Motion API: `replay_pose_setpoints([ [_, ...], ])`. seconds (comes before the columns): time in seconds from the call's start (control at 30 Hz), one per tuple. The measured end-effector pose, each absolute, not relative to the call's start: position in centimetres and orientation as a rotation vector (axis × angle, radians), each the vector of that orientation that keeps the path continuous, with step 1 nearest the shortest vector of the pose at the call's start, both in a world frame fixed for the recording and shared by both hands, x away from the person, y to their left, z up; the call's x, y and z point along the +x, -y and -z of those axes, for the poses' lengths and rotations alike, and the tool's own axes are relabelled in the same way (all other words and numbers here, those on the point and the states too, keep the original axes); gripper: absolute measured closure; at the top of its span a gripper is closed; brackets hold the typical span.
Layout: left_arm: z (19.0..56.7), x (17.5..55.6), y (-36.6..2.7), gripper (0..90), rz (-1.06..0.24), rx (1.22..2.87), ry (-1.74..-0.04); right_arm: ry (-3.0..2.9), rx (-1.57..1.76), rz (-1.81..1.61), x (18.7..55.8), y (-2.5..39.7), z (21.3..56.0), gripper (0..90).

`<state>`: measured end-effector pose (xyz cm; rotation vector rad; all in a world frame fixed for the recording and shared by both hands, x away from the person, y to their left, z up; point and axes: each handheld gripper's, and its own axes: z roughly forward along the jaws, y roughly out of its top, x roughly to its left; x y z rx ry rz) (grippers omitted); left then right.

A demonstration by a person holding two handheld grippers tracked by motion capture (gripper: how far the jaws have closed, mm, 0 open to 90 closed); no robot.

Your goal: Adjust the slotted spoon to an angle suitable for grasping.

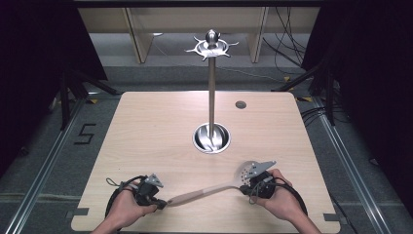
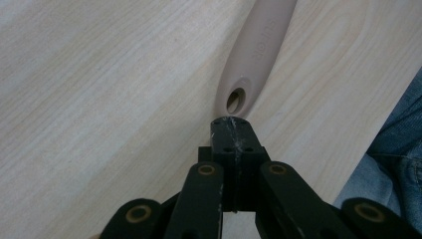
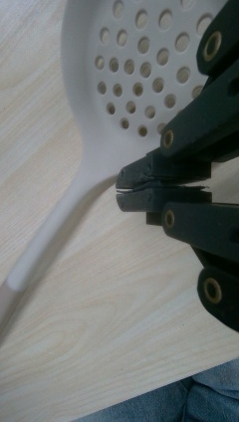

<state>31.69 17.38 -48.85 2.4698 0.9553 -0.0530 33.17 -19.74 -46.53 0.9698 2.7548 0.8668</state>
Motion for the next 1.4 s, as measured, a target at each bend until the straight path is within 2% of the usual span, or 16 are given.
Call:
replay_pose_setpoints([
  [0.5, 48.9, 32.5, -15.6, 89.7, 0.039, 2.460, -0.932, -2.749, 0.930, -0.868, 33.2, 19.7, 46.6, 85.9],
  [0.63, 48.9, 32.5, -15.7, 89.6, 0.023, 2.456, -0.929, -2.748, 0.894, -0.866, 33.3, 19.5, 46.8, 82.5],
  [0.8, 48.0, 32.5, -16.9, 89.2, -0.012, 2.415, -0.901, -2.782, 0.750, -0.810, 33.2, 18.2, 46.4, 71.4],
  [0.87, 47.6, 32.3, -17.7, 87.5, -0.027, 2.410, -0.903, -2.803, 0.584, -0.788, 33.7, 17.7, 46.2, 66.8],
  [0.93, 47.5, 31.9, -18.6, 86.4, -0.049, 2.394, -0.922, -2.799, 0.561, -0.768, 33.7, 17.3, 46.1, 64.2],
  [1.0, 47.5, 31.1, -19.4, 84.1, -0.087, 2.300, -0.987, -2.796, 0.365, -0.715, 34.3, 15.7, 45.8, 59.4],
  [1.4, 47.2, 29.2, -21.8, 76.9, -0.103, 2.227, -1.032, -2.936, 0.130, -0.522, 36.3, 9.9, 45.9, 56.8],
])
